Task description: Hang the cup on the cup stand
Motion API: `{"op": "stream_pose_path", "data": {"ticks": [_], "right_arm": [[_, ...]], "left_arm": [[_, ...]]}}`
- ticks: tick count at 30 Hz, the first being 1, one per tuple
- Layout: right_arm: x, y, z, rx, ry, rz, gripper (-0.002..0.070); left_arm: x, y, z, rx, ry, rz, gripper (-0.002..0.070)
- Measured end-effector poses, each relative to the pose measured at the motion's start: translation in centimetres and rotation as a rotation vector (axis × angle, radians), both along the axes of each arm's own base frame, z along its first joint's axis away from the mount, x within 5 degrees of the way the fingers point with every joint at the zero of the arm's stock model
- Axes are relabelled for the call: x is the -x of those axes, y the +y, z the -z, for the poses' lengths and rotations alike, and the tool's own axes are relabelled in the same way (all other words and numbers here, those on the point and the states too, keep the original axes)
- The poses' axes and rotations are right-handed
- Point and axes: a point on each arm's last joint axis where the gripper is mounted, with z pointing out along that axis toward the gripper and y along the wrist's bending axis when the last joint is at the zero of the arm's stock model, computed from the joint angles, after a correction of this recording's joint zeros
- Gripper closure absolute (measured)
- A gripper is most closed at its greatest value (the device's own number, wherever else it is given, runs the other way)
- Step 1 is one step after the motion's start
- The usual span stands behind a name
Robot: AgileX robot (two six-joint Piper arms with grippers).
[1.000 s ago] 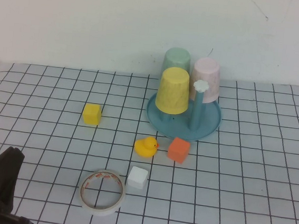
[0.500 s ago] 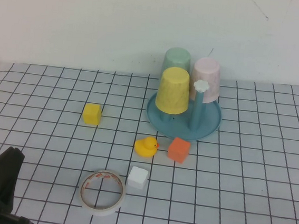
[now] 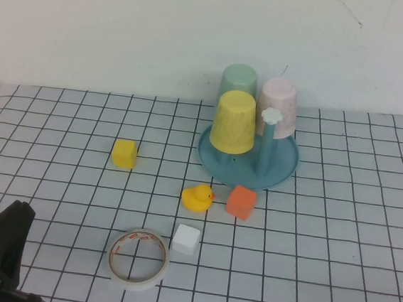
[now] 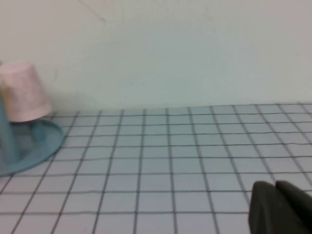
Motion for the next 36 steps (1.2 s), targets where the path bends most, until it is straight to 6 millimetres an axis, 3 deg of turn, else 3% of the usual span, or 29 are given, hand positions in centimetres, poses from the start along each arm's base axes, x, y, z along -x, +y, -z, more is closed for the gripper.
{"op": "stream_pose_path", "data": {"ticks": [15,36], "right_arm": [[0.3,0.0,1.8,-0.047,0.205,-0.016,0.0678],[0.4,0.0,1.9,-0.052,0.215,-0.011,0.0678]], "left_arm": [[0.0,0.0,0.0,0.002,0.000,0.003,0.0676],[0.0,0.0,0.0,0.001,0.001,0.005,0.0677]]}}
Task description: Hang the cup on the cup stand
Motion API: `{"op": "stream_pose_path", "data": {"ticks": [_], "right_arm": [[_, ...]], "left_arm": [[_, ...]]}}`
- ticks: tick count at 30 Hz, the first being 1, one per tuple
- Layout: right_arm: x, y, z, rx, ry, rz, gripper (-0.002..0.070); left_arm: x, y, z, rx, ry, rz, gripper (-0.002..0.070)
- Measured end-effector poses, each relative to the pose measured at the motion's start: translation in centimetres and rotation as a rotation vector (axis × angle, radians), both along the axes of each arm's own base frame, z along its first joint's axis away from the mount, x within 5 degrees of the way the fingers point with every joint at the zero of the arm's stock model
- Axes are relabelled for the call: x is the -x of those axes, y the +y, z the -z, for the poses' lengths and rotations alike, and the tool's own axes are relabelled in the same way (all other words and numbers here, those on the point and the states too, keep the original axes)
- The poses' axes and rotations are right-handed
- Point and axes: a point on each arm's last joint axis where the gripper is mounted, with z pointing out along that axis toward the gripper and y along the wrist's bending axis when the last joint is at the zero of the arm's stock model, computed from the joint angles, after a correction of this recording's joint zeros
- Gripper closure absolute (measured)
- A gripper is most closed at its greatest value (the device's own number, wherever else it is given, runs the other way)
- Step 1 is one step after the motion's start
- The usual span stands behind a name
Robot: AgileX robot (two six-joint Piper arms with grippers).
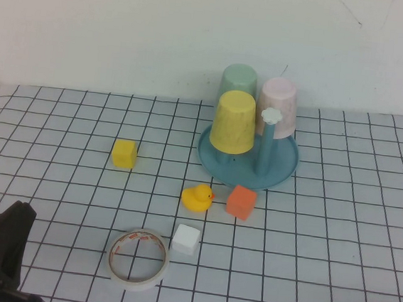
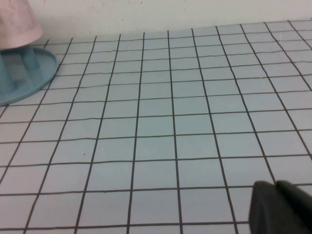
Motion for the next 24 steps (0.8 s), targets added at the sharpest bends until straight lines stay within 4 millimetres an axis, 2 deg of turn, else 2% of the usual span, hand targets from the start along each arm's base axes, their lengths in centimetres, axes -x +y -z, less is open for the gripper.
{"op": "stream_pose_path", "data": {"ticks": [12,18,24], "right_arm": [[0.0,0.0,0.0,0.000,0.004,0.001,0.0678],[0.0,0.0,0.1,0.000,0.007,0.001,0.0678],[0.0,0.0,0.0,0.000,0.008,0.001,0.0678]], "left_arm": [[0.0,0.0,0.1,-0.004,0.011,0.003,0.0677],[-0.1,0.8,0.3,0.019,0.054,-0.075,0.0677],[0.3,1.2,0.3,-0.118,0.045,-0.096,0.0677]]}}
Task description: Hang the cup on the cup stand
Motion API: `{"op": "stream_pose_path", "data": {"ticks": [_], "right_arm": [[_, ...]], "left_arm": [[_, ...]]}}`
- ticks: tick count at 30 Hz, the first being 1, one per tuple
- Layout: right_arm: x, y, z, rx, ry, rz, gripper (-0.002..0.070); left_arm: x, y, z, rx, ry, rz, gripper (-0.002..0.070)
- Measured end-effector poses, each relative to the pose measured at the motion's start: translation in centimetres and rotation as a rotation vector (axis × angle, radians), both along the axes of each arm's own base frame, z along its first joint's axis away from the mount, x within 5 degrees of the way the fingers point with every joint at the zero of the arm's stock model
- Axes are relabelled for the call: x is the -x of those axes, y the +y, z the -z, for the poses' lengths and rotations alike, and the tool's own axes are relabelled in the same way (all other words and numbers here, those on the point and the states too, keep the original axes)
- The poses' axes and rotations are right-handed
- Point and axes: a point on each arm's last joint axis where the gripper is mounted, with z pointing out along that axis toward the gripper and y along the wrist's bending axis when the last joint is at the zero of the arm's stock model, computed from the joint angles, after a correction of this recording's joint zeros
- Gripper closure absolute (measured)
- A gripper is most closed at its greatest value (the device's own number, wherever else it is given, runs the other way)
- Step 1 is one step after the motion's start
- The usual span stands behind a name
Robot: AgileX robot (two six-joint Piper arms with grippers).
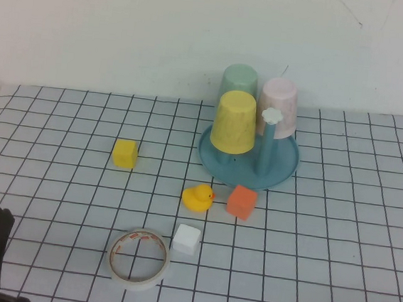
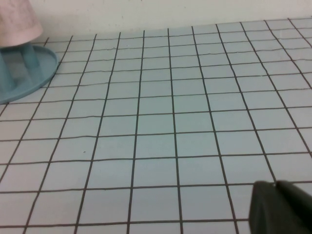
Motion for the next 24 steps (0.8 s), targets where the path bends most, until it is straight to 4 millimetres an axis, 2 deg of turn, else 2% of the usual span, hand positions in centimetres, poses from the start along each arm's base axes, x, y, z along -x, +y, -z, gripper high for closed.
{"op": "stream_pose_path", "data": {"ticks": [8,16,22,24], "right_arm": [[0.0,0.0,0.0,0.000,0.002,0.000,0.0678],[0.0,0.0,0.0,0.000,0.004,0.001,0.0678],[0.0,0.0,0.0,0.000,0.004,0.001,0.0678],[0.0,0.0,0.0,0.000,0.004,0.001,0.0678]], "left_arm": [[1.3,1.0,0.0,-0.113,0.038,0.007,0.0677],[2.9,2.6,-0.6,-0.082,-0.013,-0.039,0.0677],[4.2,2.9,-0.3,-0.247,-0.030,-0.055,0.0677],[4.5,3.0,0.1,-0.238,0.017,-0.073,0.0677]]}}
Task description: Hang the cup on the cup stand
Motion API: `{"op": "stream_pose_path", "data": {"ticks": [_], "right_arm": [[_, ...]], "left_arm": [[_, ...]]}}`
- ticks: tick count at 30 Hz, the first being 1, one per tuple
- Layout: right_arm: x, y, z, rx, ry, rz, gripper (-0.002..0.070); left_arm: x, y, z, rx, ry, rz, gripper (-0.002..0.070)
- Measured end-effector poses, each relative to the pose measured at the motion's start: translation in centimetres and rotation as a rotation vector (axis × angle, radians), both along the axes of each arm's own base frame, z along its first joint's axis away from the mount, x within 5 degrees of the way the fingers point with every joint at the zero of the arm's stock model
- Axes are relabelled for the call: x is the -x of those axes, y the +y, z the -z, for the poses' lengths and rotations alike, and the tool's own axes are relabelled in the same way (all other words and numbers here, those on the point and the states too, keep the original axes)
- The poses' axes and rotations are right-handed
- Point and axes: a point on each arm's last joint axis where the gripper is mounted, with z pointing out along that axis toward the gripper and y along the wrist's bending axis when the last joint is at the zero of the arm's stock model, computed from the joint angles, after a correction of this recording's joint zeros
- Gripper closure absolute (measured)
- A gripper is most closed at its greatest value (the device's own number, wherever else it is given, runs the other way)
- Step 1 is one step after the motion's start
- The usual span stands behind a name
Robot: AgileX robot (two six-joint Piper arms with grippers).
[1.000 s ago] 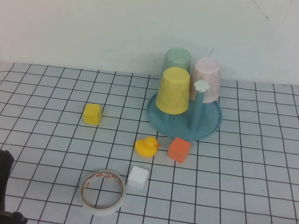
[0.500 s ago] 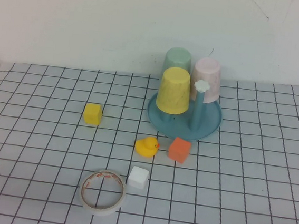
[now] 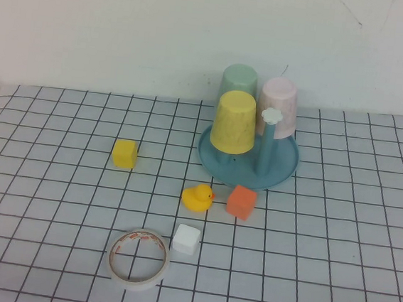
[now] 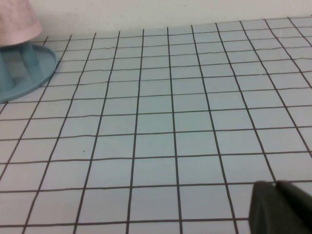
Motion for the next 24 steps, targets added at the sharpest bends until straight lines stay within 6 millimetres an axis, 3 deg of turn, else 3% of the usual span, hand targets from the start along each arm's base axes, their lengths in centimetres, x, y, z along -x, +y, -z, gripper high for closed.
{"op": "stream_pose_path", "data": {"ticks": [5,8,14,24], "right_arm": [[0.0,0.0,0.0,0.000,0.000,0.000,0.0678],[0.0,0.0,0.0,0.000,0.000,0.000,0.0678],[0.0,0.0,0.0,0.000,0.000,0.000,0.0678],[0.0,0.0,0.0,0.000,0.000,0.000,0.0678]], "left_arm": [[0.8,0.8,1.2,0.077,0.115,-0.121,0.0677],[1.2,1.0,1.8,0.038,0.152,-0.149,0.0677],[1.5,0.7,3.0,-0.067,0.280,-0.100,0.0677],[1.6,0.5,3.2,-0.109,0.297,-0.077,0.0677]]}}
